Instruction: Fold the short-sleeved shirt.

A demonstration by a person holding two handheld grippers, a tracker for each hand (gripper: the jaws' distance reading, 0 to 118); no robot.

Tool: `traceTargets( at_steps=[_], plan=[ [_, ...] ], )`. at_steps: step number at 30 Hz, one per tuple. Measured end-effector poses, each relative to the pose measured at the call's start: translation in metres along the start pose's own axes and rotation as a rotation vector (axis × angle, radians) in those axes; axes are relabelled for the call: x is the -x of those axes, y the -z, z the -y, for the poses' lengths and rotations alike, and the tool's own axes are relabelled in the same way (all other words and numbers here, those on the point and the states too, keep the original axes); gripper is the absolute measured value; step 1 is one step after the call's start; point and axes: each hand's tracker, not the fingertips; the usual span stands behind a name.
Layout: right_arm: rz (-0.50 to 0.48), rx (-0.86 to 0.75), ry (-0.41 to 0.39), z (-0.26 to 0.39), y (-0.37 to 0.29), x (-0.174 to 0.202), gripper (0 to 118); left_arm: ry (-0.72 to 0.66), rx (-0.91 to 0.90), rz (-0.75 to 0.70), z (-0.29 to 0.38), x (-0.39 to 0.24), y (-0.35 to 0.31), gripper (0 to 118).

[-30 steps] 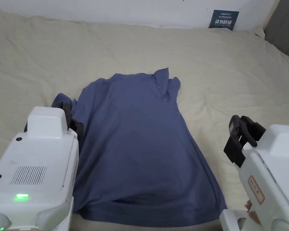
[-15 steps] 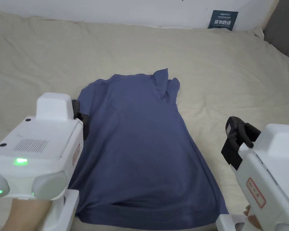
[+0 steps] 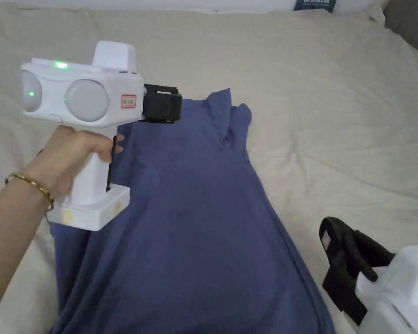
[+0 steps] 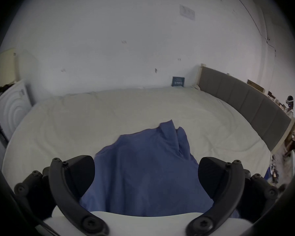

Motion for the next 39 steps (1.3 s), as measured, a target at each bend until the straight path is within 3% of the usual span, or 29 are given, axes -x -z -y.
traceTargets(
  at_steps=[3, 6, 10, 14, 18, 21, 22, 24, 25, 26, 27, 31, 35, 37, 38, 39],
  plan=[
    [0.017, 0.064, -0.009, 0.005, 0.021, -0.013, 1, 0.060, 0.117, -0.016, -0.030, -0.004, 0.069, 118],
    [0.002, 0.108, 0.072, 0.008, 0.036, -0.029, 1, 0.105, 0.180, -0.057, -0.050, -0.004, 0.132, 118],
    [0.070, 0.146, 0.080, 0.011, 0.055, -0.049, 1, 0.208, 0.272, -0.032, -0.069, 0.001, 0.227, 118],
    [0.092, 0.176, 0.155, 0.015, 0.072, -0.069, 1, 0.243, 0.342, 0.060, -0.067, -0.013, 0.271, 115],
    [0.128, 0.208, 0.119, 0.017, 0.088, -0.080, 1, 0.347, 0.436, 0.052, -0.059, -0.018, 0.322, 108],
    [0.136, 0.223, 0.118, 0.018, 0.093, -0.085, 1, 0.310, 0.500, 0.057, -0.052, -0.019, 0.337, 106],
    [0.141, 0.228, 0.122, 0.019, 0.092, -0.084, 1, 0.243, 0.493, 0.076, -0.055, -0.014, 0.336, 102],
    [0.143, 0.235, 0.129, 0.022, 0.091, -0.082, 1, 0.231, 0.480, 0.108, -0.056, -0.014, 0.313, 75],
    [0.145, 0.241, 0.132, 0.024, 0.091, -0.081, 1, 0.244, 0.467, 0.119, -0.055, -0.017, 0.299, 52],
    [0.146, 0.246, 0.136, 0.024, 0.091, -0.081, 1, 0.246, 0.453, 0.126, -0.056, -0.017, 0.291, 15],
    [0.146, 0.251, 0.139, 0.025, 0.090, -0.080, 1, 0.239, 0.456, 0.131, -0.056, -0.020, 0.286, 3],
    [0.174, 0.258, 0.153, 0.019, 0.080, -0.077, 1, 0.223, 0.413, 0.038, -0.048, -0.050, 0.253, 3],
    [0.270, 0.400, 0.134, 0.014, 0.069, -0.081, 2, 0.207, 0.383, 0.032, -0.062, -0.047, 0.244, 3],
    [0.302, 0.443, 0.187, 0.022, 0.059, -0.085, 2, 0.219, 0.337, 0.023, -0.073, -0.052, 0.223, 3],
    [0.295, 0.488, 0.216, 0.025, 0.057, -0.086, 6, 0.218, 0.326, 0.025, -0.077, -0.053, 0.214, 3],
    [0.291, 0.530, 0.254, 0.030, 0.055, -0.089, 19, 0.210, 0.305, 0.026, -0.082, -0.054, 0.203, 3]
  ],
)
